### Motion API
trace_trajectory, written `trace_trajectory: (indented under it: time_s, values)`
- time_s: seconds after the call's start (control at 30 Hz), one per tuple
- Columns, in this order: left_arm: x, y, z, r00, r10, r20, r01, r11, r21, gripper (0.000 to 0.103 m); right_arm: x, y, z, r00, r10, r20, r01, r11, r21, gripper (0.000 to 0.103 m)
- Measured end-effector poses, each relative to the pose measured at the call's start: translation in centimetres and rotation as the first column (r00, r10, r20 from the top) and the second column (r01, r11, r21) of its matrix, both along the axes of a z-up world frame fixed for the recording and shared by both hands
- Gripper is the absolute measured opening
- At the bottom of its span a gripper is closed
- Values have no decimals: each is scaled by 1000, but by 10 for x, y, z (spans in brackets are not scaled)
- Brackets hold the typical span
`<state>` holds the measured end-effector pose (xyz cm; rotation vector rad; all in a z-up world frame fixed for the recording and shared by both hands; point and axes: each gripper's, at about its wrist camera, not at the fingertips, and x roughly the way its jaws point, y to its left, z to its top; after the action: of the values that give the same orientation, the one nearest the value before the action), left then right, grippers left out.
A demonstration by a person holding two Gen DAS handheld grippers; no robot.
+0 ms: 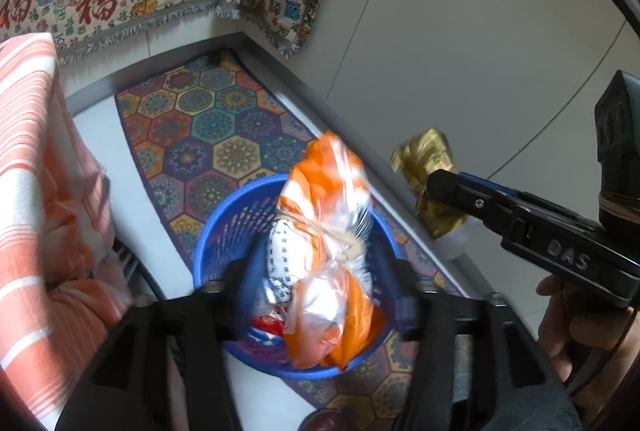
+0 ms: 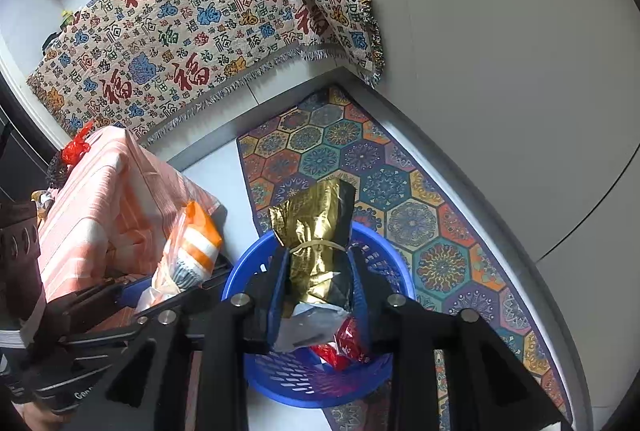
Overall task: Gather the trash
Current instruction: 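Carry the orange bag and gold foil over the wastebasket and open both tools, then return to the table and grasp the cream snack bar wrapper with the left tool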
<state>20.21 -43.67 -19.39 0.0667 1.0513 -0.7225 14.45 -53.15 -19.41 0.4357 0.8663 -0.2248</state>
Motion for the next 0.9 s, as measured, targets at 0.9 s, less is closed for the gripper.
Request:
trace_trajectory:
  time_s: [0.9]
  values:
    - [-29,211,112,943,245,226,-252,968,2,95,-6,84,81,969,56,240,19,953,-302,64]
